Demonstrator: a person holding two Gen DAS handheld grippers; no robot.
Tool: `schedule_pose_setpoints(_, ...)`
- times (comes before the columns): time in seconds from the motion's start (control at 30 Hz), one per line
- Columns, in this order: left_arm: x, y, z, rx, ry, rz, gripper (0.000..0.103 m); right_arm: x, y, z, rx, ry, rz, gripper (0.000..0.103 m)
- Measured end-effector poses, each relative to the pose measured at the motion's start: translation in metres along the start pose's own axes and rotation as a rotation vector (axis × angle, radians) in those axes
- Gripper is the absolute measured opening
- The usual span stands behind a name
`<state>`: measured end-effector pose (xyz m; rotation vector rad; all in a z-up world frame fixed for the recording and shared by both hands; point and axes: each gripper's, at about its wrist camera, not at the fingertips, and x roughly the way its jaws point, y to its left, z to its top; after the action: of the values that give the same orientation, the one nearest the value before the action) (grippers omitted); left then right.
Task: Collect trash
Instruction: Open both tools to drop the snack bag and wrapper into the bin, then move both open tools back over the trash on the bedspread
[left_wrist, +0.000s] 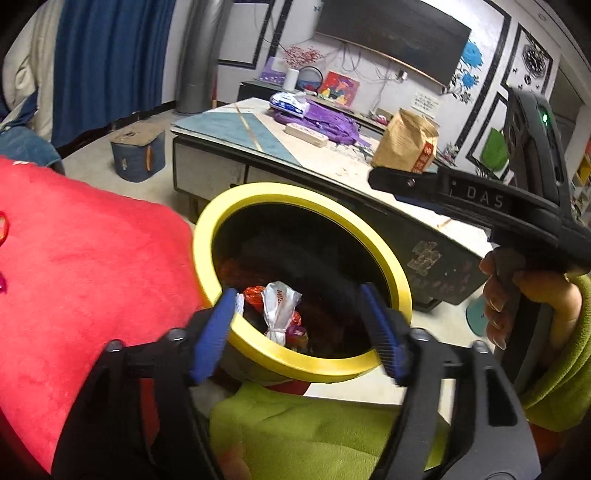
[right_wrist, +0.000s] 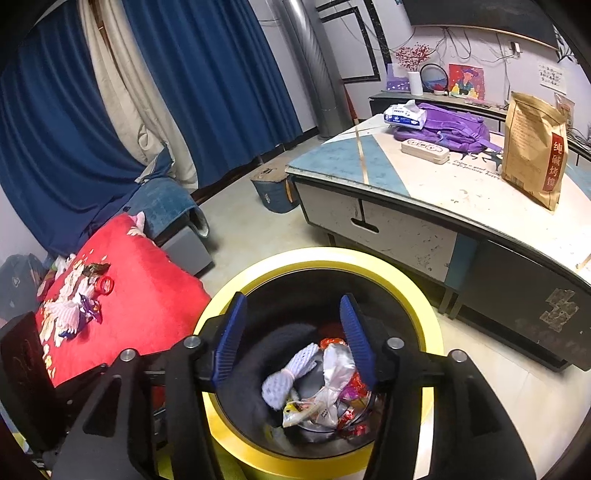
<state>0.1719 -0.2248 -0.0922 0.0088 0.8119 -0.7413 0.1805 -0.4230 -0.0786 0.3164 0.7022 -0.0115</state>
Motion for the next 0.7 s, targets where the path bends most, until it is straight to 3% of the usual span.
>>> schedule_pose_setpoints(0.07,-0.007,0.003,0.001,-0.01,-0.017,0.019,0.088,-0.003,0.0,0.001,0.003,-0.01,-0.005,0.055)
schedule_pose_setpoints(0.13,-0.018,0.007,0.002,-0.021,-0.045,0.048,0.092,-0.005,0.001,0.001,-0.001,-0.021,-0.008,0.056)
schedule_pose_setpoints(0.7,-0.104,0.036,0.008,-0.072,-0.297,0.301,0.092,-0.038,0.052,-0.001,-0.142,-0.153,0.057,0.069)
